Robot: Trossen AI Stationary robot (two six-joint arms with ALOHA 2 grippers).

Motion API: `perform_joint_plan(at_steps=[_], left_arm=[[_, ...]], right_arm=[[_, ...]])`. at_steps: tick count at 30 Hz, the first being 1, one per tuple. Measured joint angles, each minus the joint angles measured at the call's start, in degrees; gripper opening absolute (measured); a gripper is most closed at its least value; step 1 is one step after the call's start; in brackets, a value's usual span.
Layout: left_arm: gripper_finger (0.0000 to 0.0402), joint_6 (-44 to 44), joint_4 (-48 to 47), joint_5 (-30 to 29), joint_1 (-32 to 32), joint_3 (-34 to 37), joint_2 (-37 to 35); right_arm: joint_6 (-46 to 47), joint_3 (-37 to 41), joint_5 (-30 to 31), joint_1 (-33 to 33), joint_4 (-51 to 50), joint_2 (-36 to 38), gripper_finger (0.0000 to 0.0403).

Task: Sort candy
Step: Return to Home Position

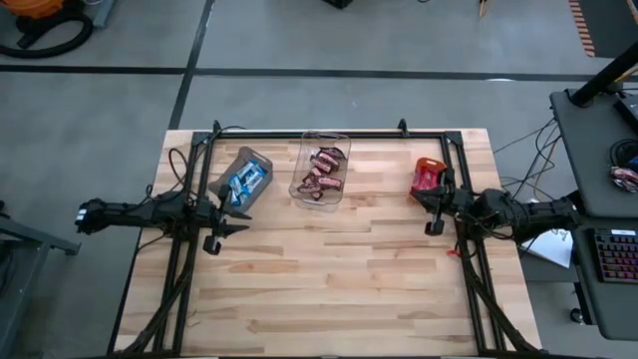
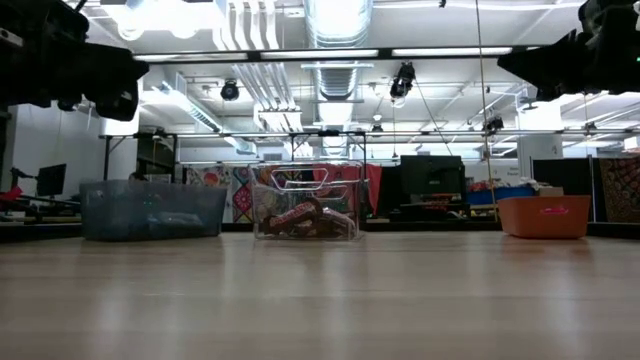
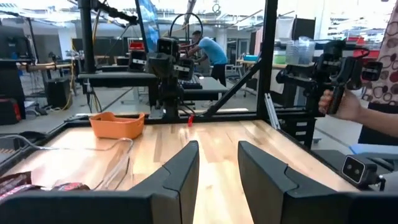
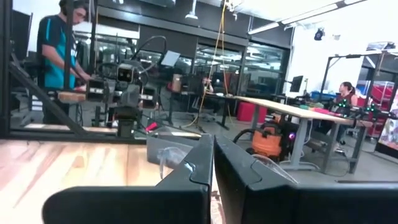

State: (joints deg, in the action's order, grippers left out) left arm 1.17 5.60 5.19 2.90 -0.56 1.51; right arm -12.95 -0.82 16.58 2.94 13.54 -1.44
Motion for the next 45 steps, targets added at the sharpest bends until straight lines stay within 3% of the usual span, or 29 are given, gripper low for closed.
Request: perform_joint_plan(at_steps=[19, 23, 31, 41, 45], left_arm=[[0.0096, 0.0, 0.0, -0.1, 0.0, -0.5, 2.3], [0.0096, 0.0, -0.1, -0.1, 0.0, -0.5, 2.4], [0.0096, 0.0, 0.1, -0.1, 0.0, -0.6, 2.7], [0.0096, 0.0, -0.1, -0.1, 0.0, -0.6, 2.9], [0.0096, 0.0, -0.1, -0.1, 0.0, -0.6, 2.9]], right_arm=[[1.2, 0.0, 0.0, 0.0, -0.2, -1.2, 0.0009], [7.1, 0.1, 0.0, -0.1, -10.0, 1.3, 0.0009], [16.5, 0.1, -0.9, -3.0, -10.6, 1.4, 0.0009], [14.3, 0.2, -16.0, -7.8, -12.2, 1.4, 0.0009], [12.9, 0.2, -17.9, -8.5, -12.6, 1.4, 0.0009]])
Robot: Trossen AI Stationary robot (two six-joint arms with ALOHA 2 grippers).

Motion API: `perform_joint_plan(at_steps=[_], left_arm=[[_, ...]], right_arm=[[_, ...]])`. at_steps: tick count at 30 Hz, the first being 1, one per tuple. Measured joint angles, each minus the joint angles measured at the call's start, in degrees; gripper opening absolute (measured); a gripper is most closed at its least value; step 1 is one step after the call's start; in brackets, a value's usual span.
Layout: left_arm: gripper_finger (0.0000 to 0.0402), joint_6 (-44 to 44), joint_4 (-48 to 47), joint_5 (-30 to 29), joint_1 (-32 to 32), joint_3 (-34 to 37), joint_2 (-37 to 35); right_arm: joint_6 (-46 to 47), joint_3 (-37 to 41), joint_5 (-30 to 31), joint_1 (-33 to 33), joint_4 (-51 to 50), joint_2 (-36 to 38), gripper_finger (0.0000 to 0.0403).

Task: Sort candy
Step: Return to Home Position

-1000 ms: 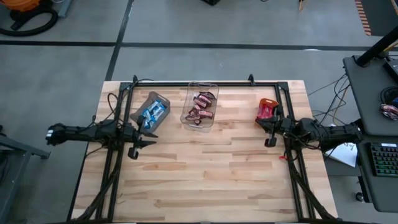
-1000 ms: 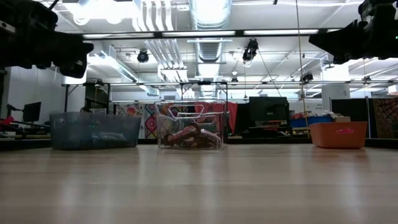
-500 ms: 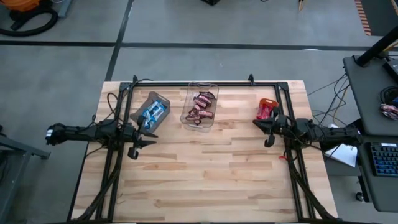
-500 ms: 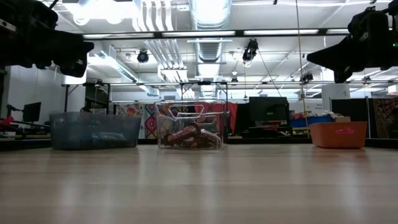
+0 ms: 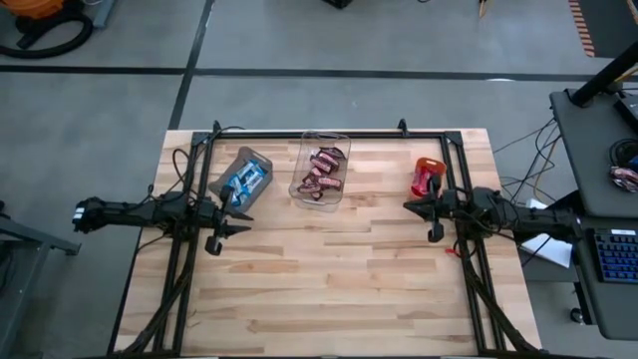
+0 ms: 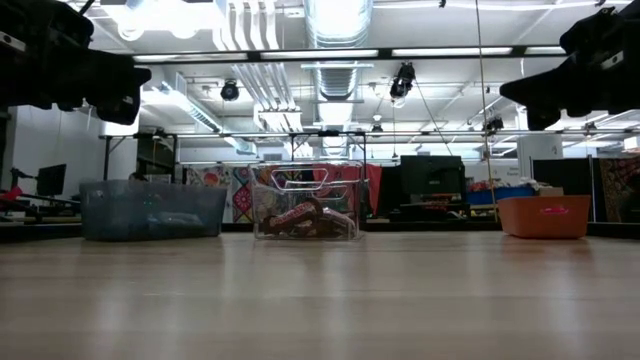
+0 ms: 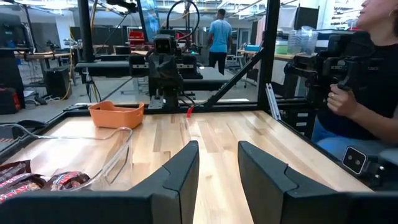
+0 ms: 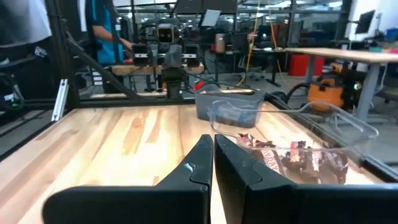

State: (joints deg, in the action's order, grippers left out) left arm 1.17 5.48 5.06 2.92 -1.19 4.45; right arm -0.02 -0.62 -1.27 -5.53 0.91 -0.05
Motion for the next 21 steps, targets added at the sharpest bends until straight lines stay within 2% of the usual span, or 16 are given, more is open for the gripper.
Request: perform_joint_plan(at_steps=[6, 21], left_arm=[[0.0096, 0.0, 0.0, 0.0, 0.0, 0.0, 0.0], [0.0096, 0.0, 0.0, 0.0, 0.0, -0.1, 0.0]], right_arm=[[-1.8, 0.0, -2.2, -1.9, 0.2, 0.0, 0.0009], [-3.5, -0.4, -1.3, -2.0, 0.2, -1.2, 0.0009]])
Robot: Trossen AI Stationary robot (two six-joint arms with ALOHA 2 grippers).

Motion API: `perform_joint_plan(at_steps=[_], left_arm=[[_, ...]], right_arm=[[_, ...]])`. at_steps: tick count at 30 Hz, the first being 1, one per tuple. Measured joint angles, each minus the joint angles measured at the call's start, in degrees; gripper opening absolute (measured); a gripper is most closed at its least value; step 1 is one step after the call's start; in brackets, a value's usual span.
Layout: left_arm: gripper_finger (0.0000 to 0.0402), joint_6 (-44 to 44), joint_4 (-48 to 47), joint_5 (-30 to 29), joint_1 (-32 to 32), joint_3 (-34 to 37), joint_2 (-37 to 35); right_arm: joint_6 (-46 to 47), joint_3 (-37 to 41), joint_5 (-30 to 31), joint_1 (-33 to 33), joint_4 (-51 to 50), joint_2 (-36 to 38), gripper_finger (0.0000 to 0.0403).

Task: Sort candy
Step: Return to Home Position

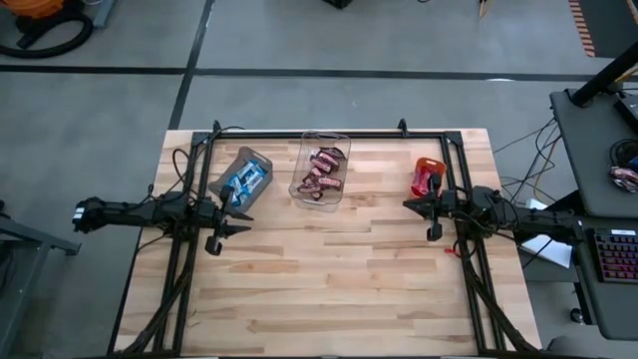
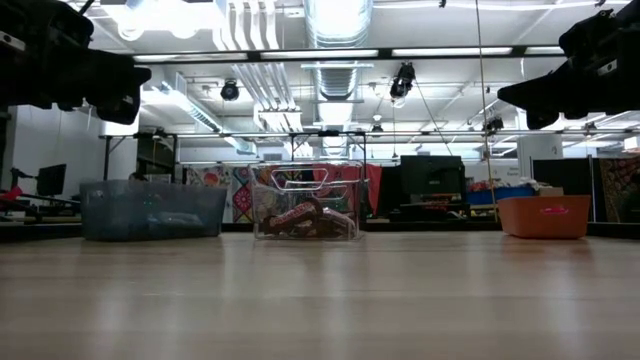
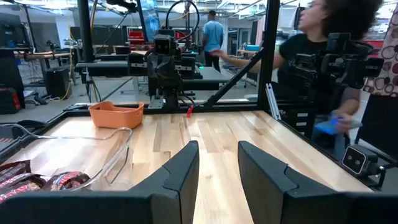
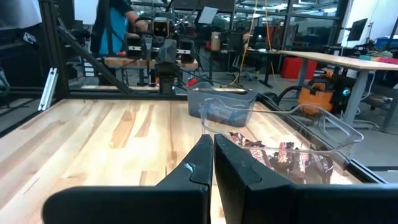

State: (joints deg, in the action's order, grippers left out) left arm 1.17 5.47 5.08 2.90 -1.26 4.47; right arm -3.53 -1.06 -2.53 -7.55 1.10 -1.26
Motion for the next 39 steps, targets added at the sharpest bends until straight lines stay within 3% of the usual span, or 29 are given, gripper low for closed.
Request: perform_joint_plan(at_steps=[39], left_arm=[[0.0096, 0.0, 0.0, 0.0, 0.0, 0.0, 0.0]], right_arm=[[0.0, -0.3, 0.2, 0.0, 0.6, 0.0, 0.0009]])
